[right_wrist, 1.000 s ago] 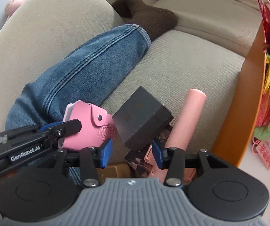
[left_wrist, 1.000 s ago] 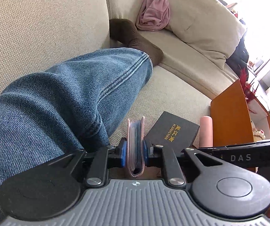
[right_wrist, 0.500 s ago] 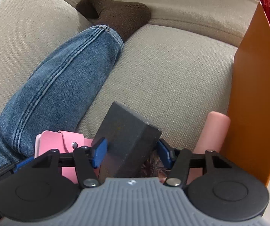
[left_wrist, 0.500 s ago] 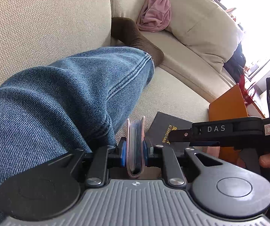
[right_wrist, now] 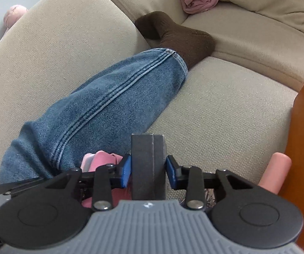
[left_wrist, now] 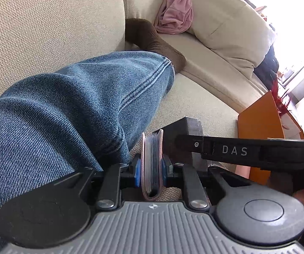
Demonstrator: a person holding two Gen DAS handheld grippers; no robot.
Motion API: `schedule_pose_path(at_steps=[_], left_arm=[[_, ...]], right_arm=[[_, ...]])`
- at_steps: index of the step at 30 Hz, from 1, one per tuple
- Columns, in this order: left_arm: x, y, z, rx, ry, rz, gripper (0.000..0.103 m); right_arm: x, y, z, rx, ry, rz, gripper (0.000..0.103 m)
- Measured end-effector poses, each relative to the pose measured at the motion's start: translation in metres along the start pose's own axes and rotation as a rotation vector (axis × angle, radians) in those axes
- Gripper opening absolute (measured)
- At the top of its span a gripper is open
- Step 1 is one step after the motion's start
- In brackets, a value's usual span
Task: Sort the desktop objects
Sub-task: 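Grasp the black gift box with the right gripper while the left holds the card holder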
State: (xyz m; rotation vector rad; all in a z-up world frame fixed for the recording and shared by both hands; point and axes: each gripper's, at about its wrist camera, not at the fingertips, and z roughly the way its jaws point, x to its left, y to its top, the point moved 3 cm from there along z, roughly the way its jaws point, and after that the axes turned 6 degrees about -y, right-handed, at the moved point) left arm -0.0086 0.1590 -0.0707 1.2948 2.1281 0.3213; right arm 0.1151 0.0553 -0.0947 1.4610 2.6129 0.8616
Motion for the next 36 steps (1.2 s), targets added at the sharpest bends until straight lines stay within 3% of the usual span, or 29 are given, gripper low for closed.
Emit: schedule_pose_path(at_steps=[6, 11, 15, 21, 27, 31, 36], left_arm=[[-0.005, -0.002, 0.003, 0.004, 0.022, 0.023, 0.02], [-0.006, -0.002, -0.012, -0.016, 0.014, 0.014, 0.019], [-0.021, 0.003, -0.031, -0.066, -0.01, 0.043, 0.019], [-0.055, 0.016, -0.068, -0.134, -0.138, 0.101, 0.019], [-0.117, 0.029, -0.089, -0.17, -0.27, 0.218, 0.019], [-0.165, 0.032, -0.073, -0.125, -0.36, 0.295, 0.019], [-0.213, 0.021, -0.033, -0.023, -0.404, 0.386, 0.019]], right_arm=[[-0.003, -0.006, -0.014, -0.035, 0.024, 0.006, 0.036], [-0.007, -0.014, -0.055, -0.167, 0.039, -0.036, 0.036], [-0.025, -0.019, -0.092, -0.248, 0.054, 0.005, 0.036], [-0.063, -0.029, -0.156, -0.39, 0.058, 0.09, 0.036], [-0.116, -0.051, -0.227, -0.551, -0.049, 0.203, 0.036], [-0.153, -0.068, -0.249, -0.59, -0.121, 0.29, 0.036], [-0.193, -0.093, -0.251, -0.559, -0.18, 0.391, 0.036]])
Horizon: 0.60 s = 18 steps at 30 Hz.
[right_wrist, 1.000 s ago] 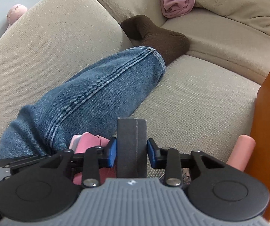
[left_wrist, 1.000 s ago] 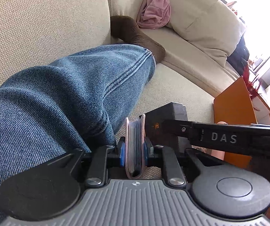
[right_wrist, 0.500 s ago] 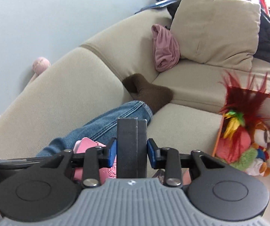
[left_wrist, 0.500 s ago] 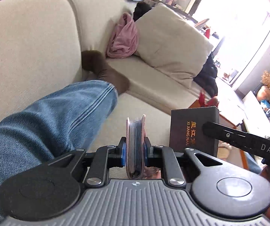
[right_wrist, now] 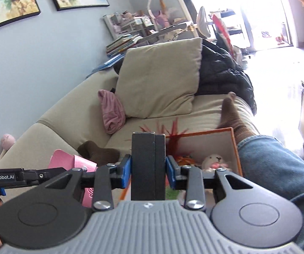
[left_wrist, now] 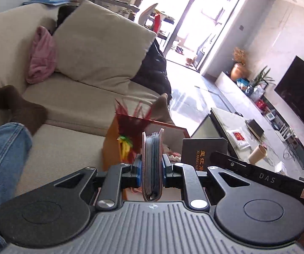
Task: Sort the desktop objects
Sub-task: 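Grasp the black gift box with the right gripper while the left holds the card holder, then lower the card holder and black box into the shoebox and open both grippers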
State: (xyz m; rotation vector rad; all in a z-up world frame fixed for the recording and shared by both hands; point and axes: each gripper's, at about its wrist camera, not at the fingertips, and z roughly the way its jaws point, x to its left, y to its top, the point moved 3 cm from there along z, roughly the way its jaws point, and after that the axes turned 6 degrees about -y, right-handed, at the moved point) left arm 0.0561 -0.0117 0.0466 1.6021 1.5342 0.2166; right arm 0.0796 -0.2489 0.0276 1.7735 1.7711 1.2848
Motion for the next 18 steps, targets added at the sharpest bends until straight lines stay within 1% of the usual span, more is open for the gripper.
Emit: schedule_pose_path(at_steps=[2, 3, 7, 11, 13, 18], left_arm=[[-0.007, -0.004, 0.024, 0.055, -0.01, 0.012, 0.019], [-0.01, -0.007, 0.035, 0.083, -0.001, 0.02, 0.019], [-0.02, -0.026, 0.064, 0.173, 0.071, 0.086, 0.019], [-0.02, -0.041, 0.082, 0.27, 0.163, 0.135, 0.019], [-0.018, -0.045, 0.087, 0.304, 0.199, 0.154, 0.019], [-0.015, -0.05, 0.091, 0.348, 0.243, 0.173, 0.019]], right_arm=[[-0.017, -0.007, 0.003, 0.045, -0.032, 0.011, 0.036], [-0.023, -0.012, 0.007, 0.073, -0.045, 0.015, 0.036], [-0.037, -0.033, 0.024, 0.166, -0.058, 0.035, 0.036], [-0.037, -0.05, 0.052, 0.248, -0.029, 0.05, 0.036], [-0.034, -0.057, 0.062, 0.284, -0.012, 0.053, 0.036], [-0.033, -0.07, 0.083, 0.359, 0.017, 0.078, 0.036]])
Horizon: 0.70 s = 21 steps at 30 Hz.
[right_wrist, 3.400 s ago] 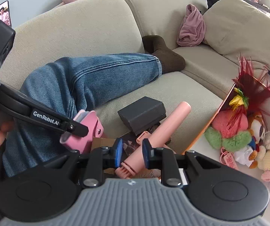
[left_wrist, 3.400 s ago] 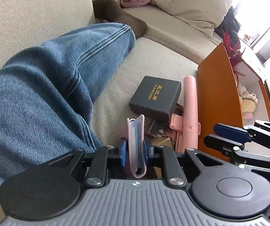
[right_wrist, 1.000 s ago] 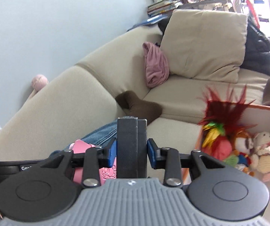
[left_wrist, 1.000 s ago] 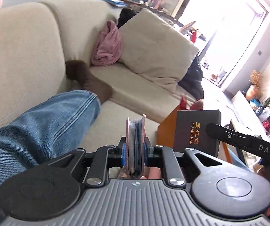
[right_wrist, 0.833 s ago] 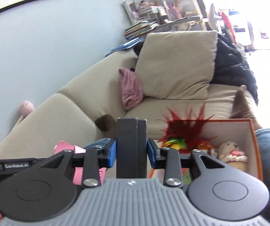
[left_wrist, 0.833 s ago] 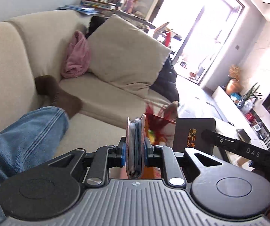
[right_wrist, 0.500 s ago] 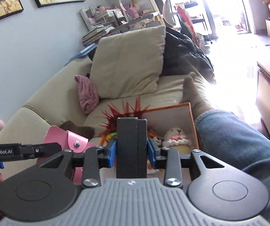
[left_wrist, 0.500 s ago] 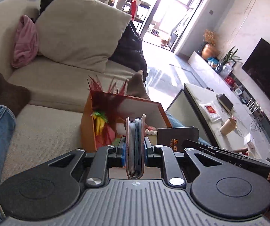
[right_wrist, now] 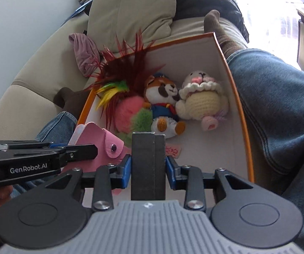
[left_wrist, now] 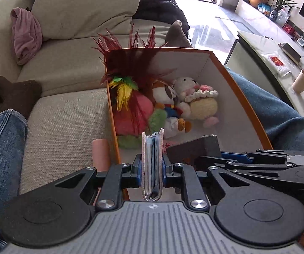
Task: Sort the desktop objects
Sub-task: 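Lower the card holder and black box into the shoebox and open both grippers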
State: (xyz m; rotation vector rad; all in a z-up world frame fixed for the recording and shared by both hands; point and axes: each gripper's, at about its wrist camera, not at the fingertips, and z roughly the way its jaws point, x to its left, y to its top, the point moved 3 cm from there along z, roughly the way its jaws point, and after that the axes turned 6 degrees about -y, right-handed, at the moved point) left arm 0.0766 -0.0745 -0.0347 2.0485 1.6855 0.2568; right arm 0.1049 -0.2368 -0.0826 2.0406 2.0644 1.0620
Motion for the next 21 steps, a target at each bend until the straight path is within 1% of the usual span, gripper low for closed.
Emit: schedule_pose_path(at_steps=[4, 8, 11, 17, 21], left_arm=[[-0.001, 0.0, 0.009, 0.015, 0.035, 0.005, 0.019], [-0.002, 0.001, 0.013, 0.004, 0.048, 0.011, 0.019], [-0.002, 0.002, 0.016, 0.002, 0.068, 0.026, 0.019], [0.005, 0.004, 0.017, 0.018, 0.018, -0.015, 0.021], [0.008, 0.005, 0.01, 0.008, -0.022, -0.043, 0.027]], right_arm=[[0.0, 0.0, 0.012, 0.034, 0.026, 0.039, 0.036], [-0.002, 0.002, 0.023, 0.056, 0.046, 0.087, 0.036], [-0.001, 0.005, 0.028, 0.057, 0.04, 0.092, 0.036], [-0.002, 0.008, 0.034, 0.072, 0.037, 0.092, 0.036], [0.0, 0.008, 0.034, 0.074, 0.032, 0.081, 0.036]])
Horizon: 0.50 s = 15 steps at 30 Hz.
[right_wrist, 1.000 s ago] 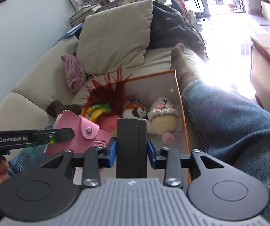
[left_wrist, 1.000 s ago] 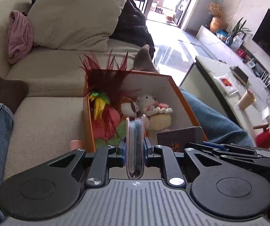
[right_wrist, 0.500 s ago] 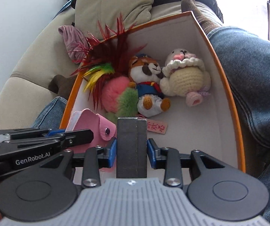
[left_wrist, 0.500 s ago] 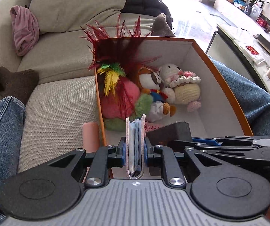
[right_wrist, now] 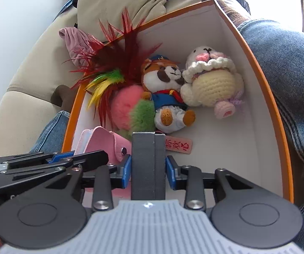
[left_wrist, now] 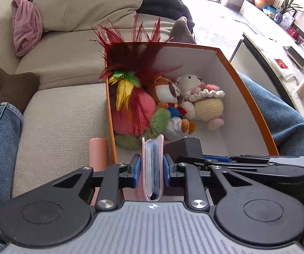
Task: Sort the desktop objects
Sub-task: 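Lower the card holder and black box into the shoebox and open both grippers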
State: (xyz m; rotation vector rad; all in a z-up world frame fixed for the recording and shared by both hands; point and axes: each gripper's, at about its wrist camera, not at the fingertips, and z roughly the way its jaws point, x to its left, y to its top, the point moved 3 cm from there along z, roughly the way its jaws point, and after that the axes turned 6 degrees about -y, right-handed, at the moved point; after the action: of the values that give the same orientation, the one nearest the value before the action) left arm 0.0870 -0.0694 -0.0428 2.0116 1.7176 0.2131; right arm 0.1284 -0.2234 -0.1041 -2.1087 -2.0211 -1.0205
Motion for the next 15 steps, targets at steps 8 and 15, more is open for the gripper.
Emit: schedule_pose_path(at_steps=[8, 15], left_arm=[[0.015, 0.001, -0.042, -0.127, -0.091, -0.063, 0.033], [0.047, -0.005, -0.062, -0.189, -0.064, -0.163, 0.049]], right_arm=[[0.008, -0.001, 0.002, 0.018, -0.03, -0.014, 0.037], [0.016, 0.0, 0.009, 0.061, -0.021, 0.027, 0.037]])
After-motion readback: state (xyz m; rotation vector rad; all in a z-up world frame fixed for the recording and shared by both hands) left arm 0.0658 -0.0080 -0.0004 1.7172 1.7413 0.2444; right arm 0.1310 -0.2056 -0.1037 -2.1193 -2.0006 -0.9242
